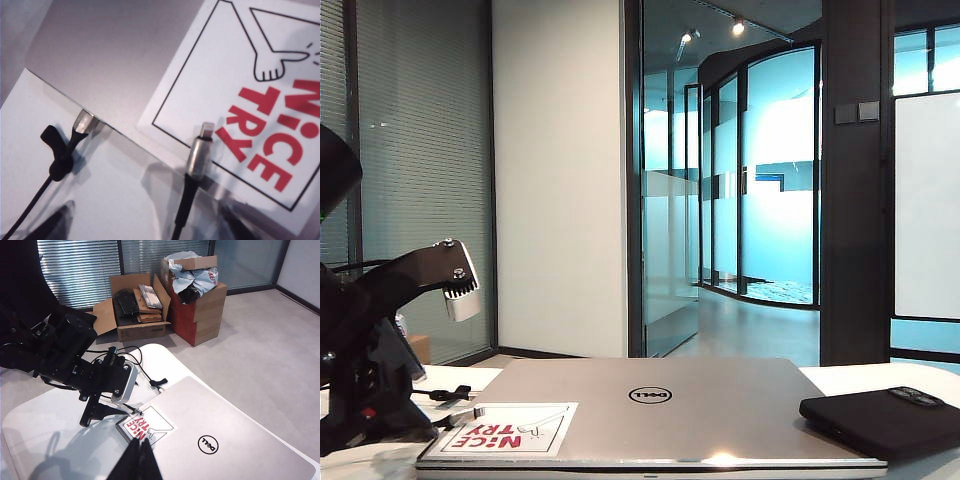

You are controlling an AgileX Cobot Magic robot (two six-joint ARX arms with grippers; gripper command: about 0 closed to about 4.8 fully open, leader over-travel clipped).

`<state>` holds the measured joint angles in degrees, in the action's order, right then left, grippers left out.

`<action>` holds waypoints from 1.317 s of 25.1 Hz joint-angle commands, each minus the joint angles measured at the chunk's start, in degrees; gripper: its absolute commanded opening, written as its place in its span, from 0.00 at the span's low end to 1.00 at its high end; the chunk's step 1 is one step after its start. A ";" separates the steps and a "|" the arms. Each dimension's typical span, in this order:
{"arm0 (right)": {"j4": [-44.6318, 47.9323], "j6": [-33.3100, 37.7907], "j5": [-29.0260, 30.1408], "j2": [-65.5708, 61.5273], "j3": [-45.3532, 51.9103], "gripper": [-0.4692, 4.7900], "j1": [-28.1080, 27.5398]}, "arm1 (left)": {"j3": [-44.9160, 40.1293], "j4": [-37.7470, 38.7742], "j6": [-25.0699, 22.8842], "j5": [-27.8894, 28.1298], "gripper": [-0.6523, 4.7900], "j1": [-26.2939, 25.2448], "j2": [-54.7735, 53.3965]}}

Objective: Pick up the charging cable and the phone, plug the charging cable into the charging port on the phone, and finally place them back on the table.

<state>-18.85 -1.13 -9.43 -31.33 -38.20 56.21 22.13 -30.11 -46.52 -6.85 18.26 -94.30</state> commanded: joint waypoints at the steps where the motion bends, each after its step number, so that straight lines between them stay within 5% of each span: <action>1: 1.11 -0.20 -0.11 0.04 -0.35 0.09 -0.02 | -0.02 0.46 0.00 -0.74 0.80 0.11 -0.22; 7: 1.11 -0.20 -0.13 0.04 -0.33 0.09 -0.02 | -0.02 0.44 -0.22 -0.72 0.77 0.11 -0.22; 8: 1.11 -0.20 -0.13 0.04 -0.35 0.09 -0.02 | -0.02 0.42 -0.22 -0.72 0.72 0.11 -0.22; 9: 1.11 -0.20 -0.13 0.04 -0.33 0.09 -0.02 | -0.02 0.42 -0.22 -0.74 0.53 0.11 -0.22; 13: 1.11 -0.20 -0.13 0.04 -0.35 0.09 -0.02 | 0.00 1.68 -0.17 -0.79 0.12 0.11 -0.22; 24: 1.11 -0.20 -0.13 0.02 -0.33 0.09 -0.28 | 0.00 3.13 0.92 -0.74 0.11 0.11 -0.04; 33: 1.11 -0.17 -0.11 0.02 -0.33 0.09 -2.67 | 0.02 3.48 13.64 -0.74 0.11 0.11 6.27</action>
<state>-18.85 -1.13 -9.43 -31.33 -38.20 53.69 22.06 -26.17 -34.79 -7.33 18.39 -88.99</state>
